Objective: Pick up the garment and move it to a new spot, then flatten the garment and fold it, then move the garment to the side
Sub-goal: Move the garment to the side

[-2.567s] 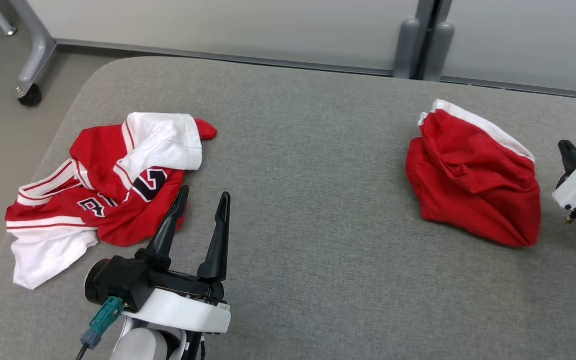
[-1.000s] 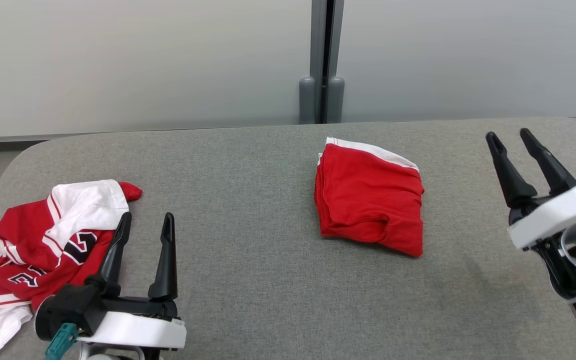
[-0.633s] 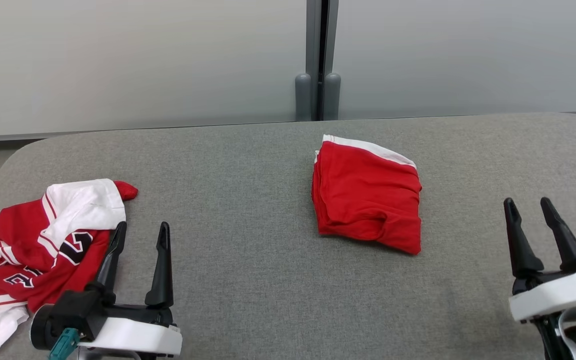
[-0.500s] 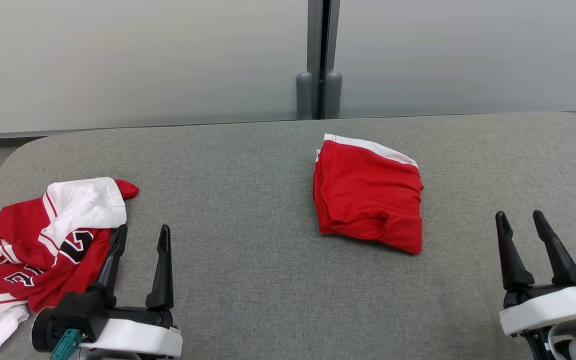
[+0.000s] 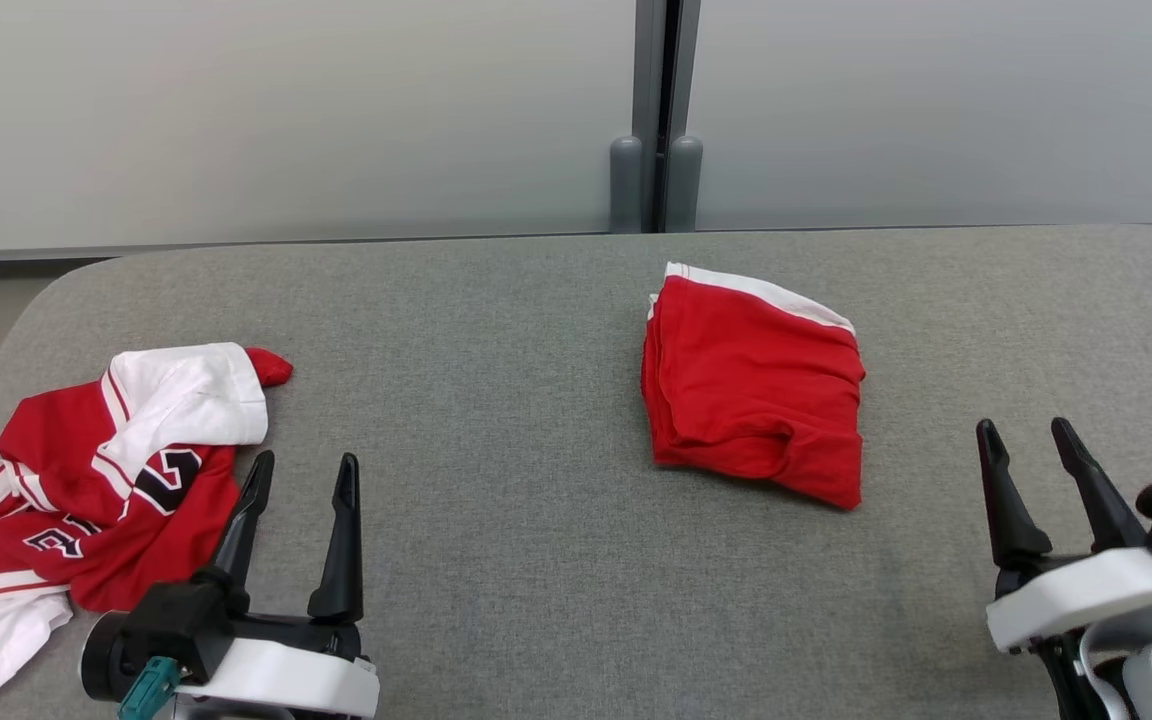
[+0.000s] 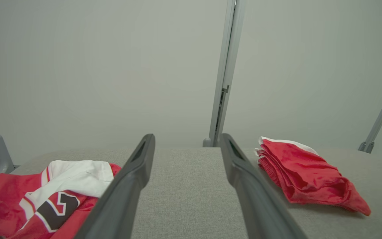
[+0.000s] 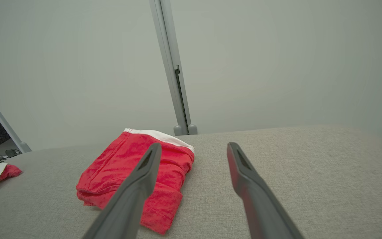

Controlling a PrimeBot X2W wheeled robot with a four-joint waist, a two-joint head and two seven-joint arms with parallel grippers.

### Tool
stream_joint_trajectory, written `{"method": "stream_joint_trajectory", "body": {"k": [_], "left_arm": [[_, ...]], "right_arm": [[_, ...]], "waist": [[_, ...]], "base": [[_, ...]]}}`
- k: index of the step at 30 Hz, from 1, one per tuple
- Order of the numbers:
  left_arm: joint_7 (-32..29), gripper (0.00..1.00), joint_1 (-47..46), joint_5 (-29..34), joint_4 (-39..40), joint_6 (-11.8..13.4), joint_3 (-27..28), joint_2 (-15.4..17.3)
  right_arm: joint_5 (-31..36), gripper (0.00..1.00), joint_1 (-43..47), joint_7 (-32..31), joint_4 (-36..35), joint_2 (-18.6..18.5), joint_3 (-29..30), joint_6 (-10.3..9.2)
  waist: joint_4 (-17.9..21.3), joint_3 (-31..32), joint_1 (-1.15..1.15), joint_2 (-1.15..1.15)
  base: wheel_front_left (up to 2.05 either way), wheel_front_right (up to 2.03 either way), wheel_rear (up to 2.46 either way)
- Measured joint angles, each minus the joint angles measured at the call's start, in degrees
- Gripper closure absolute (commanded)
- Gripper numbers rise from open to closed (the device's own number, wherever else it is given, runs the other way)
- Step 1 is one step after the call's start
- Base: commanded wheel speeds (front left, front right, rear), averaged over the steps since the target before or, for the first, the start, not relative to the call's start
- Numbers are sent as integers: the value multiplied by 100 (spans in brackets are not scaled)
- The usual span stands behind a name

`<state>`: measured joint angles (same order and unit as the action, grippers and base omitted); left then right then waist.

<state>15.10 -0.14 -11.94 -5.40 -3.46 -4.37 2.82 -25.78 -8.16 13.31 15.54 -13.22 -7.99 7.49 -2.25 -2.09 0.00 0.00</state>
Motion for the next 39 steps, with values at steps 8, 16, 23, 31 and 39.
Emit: {"method": "stream_joint_trajectory", "body": {"k": [8, 16, 23, 31, 39], "left_arm": [[0, 0, -155, -21, -57, -9, -136, -1], [0, 0, -360, -80, -132, -27, -267, -3], [0, 0, -503, -124, -143, -24, -318, -2], [0, 0, -606, -169, -120, 8, -397, -3], [0, 0, -627, -160, -189, -56, -481, -2]], "right_arm": [[-386, 0, -1367, -917, 1246, -179, -338, 0], [-1056, 0, -2415, -2058, 2641, -314, -611, 0], [-1600, 0, -2920, -2752, 3604, -355, -672, 0], [-2076, 0, -3239, -2984, 3905, -337, -804, 0], [-2373, 100, -3228, -2729, 3704, -397, -1269, 0]], "waist": [[-252, -174, 0, 0], [-663, -442, 0, 0], [-992, -722, 0, 0], [-1194, -966, 0, 0], [-1056, -906, 0, 0]], "base": [[0, 0, 0], [0, 0, 0], [0, 0, 0], [0, 0, 0], [0, 0, 0]]}}
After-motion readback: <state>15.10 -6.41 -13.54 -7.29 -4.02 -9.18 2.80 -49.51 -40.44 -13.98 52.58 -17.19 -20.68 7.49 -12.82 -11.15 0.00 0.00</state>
